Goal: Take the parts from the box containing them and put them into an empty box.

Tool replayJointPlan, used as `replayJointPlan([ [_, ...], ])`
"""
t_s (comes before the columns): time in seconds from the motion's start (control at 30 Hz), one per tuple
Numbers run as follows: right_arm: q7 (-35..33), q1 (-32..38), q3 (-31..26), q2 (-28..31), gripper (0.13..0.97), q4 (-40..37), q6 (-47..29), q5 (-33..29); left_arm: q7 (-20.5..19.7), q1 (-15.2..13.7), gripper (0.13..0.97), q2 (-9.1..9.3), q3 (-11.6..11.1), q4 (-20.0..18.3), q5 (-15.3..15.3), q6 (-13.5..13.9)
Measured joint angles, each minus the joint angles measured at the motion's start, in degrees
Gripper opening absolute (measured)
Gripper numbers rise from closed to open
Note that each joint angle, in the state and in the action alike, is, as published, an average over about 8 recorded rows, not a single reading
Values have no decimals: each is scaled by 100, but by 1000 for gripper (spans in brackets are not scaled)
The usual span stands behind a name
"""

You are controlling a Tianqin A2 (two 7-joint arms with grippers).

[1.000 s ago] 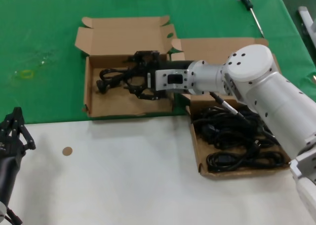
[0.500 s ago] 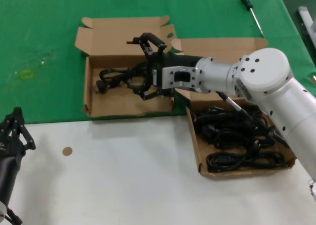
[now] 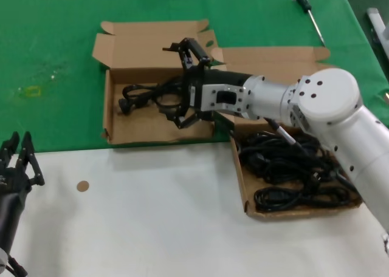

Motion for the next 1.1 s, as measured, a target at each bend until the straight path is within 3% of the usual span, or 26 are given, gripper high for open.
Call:
replayJointPlan([
  [0.4,542,-782,364,77,959,614,544,263,0,0,272,0,0,0,0,0],
  [0.7,988,-1427,664,140,966,1122,993,480,1,0,440,0,0,0,-1,0],
  [0.97,1386,-2004,933,197,966,1575,1392,673,2,0,664,0,0,0,-1,0],
  [1.1,1583,-2289,1066,225,966,1800,1592,769,2,0,664,0,0,0,-2,0],
])
